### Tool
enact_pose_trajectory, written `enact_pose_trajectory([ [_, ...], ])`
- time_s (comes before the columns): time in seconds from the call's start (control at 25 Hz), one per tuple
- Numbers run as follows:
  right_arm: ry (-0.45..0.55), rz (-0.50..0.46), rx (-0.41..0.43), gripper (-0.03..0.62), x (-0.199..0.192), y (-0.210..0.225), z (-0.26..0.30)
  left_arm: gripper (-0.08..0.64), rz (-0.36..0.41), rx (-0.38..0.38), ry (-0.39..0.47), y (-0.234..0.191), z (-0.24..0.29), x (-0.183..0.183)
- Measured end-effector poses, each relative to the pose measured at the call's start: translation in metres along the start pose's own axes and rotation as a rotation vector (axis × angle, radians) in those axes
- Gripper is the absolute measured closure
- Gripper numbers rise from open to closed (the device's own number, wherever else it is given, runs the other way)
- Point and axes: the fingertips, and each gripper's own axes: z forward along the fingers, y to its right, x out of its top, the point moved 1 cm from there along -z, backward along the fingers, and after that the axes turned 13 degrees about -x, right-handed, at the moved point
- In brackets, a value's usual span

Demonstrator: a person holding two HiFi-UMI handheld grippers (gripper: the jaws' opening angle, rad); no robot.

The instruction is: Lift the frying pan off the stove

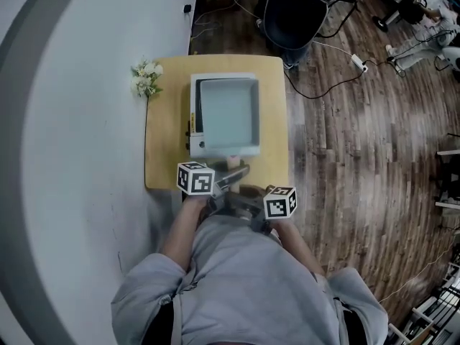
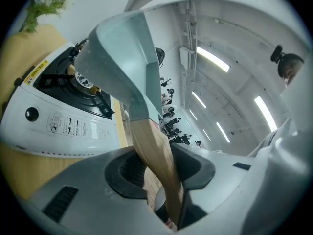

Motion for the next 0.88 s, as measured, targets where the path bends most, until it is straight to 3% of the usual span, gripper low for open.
enact_pose_trajectory([
  [0.52, 0.007, -0.201, 0.034, 0.460, -0.084, -0.048, -0.071, 0.417, 0.101, -0.001, 0.051, 0.084, 0.007, -0.084],
  [0.88, -0.005, -0.258, 0.111, 0.460, -0.139, -0.083, -0.103, 0.417, 0.156, 0.040, 0.070, 0.134, -0.001, -0.137],
])
